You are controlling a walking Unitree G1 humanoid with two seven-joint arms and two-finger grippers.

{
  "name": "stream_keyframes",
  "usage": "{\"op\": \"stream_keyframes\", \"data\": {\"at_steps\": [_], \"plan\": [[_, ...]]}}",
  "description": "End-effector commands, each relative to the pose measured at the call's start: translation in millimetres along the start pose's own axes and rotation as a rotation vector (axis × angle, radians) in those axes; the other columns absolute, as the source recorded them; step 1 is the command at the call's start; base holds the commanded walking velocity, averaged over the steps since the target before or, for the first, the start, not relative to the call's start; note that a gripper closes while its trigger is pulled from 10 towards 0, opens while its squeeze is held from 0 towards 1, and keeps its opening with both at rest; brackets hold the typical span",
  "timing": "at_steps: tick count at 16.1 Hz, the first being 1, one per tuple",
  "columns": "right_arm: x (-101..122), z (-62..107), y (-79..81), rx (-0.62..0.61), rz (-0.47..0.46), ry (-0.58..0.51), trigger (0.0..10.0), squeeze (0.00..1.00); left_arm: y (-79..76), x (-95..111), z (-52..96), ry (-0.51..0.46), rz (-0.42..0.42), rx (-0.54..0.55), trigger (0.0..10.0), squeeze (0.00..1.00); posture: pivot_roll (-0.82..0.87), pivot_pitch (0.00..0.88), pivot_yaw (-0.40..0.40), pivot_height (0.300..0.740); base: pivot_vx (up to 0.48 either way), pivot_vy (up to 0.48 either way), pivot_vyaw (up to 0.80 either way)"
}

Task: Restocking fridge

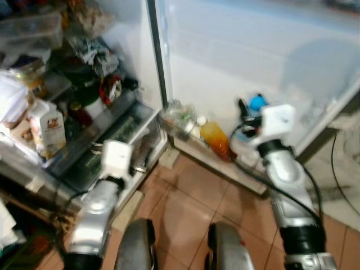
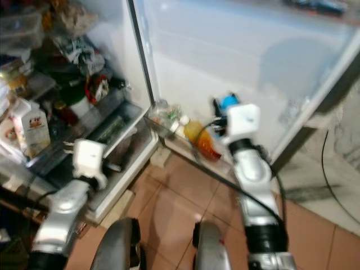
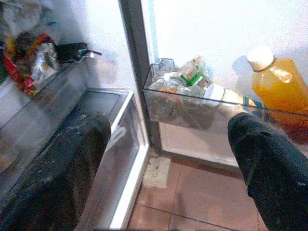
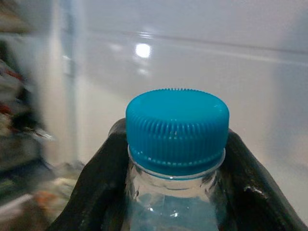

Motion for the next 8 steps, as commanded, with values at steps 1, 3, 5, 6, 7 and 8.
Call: {"op": "stream_keyframes", "data": {"at_steps": [1,3,5,6,7,8], "plan": [[9.4,-4.1,10.8,0.030,-0.003,-0.045,10.0,0.00,12.4,-5.1,4.0,0.027,-0.018,0.037,10.0,0.00,0.03,0.112,0.033,0.644,0.000,0.000,0.00],[4.9,-2.5,8.5,0.025,0.009,-0.024,10.0,0.00,12.4,-5.7,5.1,0.030,-0.011,0.047,10.0,0.00,0.04,0.119,0.028,0.644,0.000,0.000,0.00],[-0.5,-1.5,8.7,0.026,0.007,-0.002,10.0,0.00,12.2,-7.0,6.1,0.039,-0.013,0.050,10.0,0.00,0.04,0.123,0.024,0.644,0.000,0.000,0.00],[-3.0,-1.2,9.8,0.030,0.003,0.009,10.0,0.00,11.8,-7.3,6.8,0.042,-0.014,0.050,10.0,0.00,0.04,0.127,0.021,0.644,0.000,0.000,0.00],[-14.1,1.7,12.5,0.039,-0.005,0.058,10.0,0.00,10.0,-8.1,9.7,0.046,-0.014,0.053,10.0,0.00,0.06,0.145,0.010,0.644,0.000,0.000,0.00],[-16.0,2.3,12.8,0.040,-0.008,0.065,10.0,0.00,9.5,-8.1,10.3,0.047,-0.014,0.053,10.0,0.00,0.06,0.145,0.010,0.644,0.000,0.000,0.00]]}}
Point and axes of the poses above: a point about 5 cm out from each wrist's last joint towards the gripper, its own z axis pointing back from the gripper into the wrist, its own x axis along the axis of the wrist's last joint, y = z × x, the point moved 2 cm from there along -z, pointing out of the wrist towards the gripper, and after that the axes turned 5 degrees about -z, right-handed, at the moved point
